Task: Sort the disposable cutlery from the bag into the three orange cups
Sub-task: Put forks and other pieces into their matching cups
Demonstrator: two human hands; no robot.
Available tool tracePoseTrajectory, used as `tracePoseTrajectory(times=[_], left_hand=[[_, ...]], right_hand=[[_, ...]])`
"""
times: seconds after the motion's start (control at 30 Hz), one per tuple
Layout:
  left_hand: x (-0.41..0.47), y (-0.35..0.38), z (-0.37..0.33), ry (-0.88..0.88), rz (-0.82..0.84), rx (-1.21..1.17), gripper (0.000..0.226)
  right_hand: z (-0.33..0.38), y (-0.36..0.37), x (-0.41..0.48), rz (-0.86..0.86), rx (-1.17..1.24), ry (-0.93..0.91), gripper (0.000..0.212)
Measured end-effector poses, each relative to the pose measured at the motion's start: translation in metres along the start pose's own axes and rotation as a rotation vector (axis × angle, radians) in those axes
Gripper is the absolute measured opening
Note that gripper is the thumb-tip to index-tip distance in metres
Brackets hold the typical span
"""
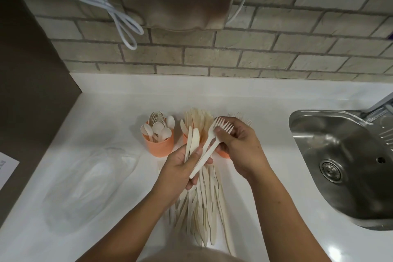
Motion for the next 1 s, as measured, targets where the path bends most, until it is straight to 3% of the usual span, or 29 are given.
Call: tracePoseTrajectory(times=[0.13,0.33,0.43,0.53,0.63,0.7,0.77,0.87,1.0], left_hand=[[0.000,0.000,0.000,-0.015,-0.014,0.015,0.028],[0.003,-0.018,0.007,-0.134,-0.214,-0.074,0.033],[0.005,-0.015,0.009,-0.171,-0.140,-0.262,0.031],[0.006,-0.005,0.003,-0.166,-0.003,-0.380,0.030],[0.004,0.001,-0.006,-0.146,0.077,-0.373,0.034],[0.004,0.002,-0.008,-0.141,0.092,-0.317,0.036],[0.003,0.002,-0.007,-0.149,0.100,-0.301,0.034],[0.003,0.003,-0.004,-0.183,0.140,-0.281,0.028],[-0.001,0.002,0.002,-0.285,0.303,-0.219,0.021]], right_hand=[[0.004,-0.005,0.001,-0.074,-0.102,-0.094,0.009],[0.047,-0.058,0.000,-0.487,-0.231,-0.416,0.010],[0.046,-0.069,0.010,-0.554,-0.413,-0.453,0.015],[0.022,-0.070,0.033,-0.471,-0.714,-0.386,0.020],[0.004,-0.055,0.034,-0.475,-1.081,-0.425,0.035],[0.007,-0.036,0.016,-0.541,-1.064,-0.518,0.040],[0.006,-0.016,0.000,-0.465,-0.872,-0.531,0.035],[-0.004,0.019,-0.003,-0.036,-0.559,-0.242,0.041],[-0.006,0.048,-0.009,0.202,-0.665,-0.257,0.033]])
Point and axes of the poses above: each hand's wrist, its own x-axis towards the middle knuckle, its own y-axis out of the palm, z = x × y, the point moved 5 cm from there along x, towards the middle knuckle, and after that the axes turned 10 degrees about y, right-handed, at the moved point
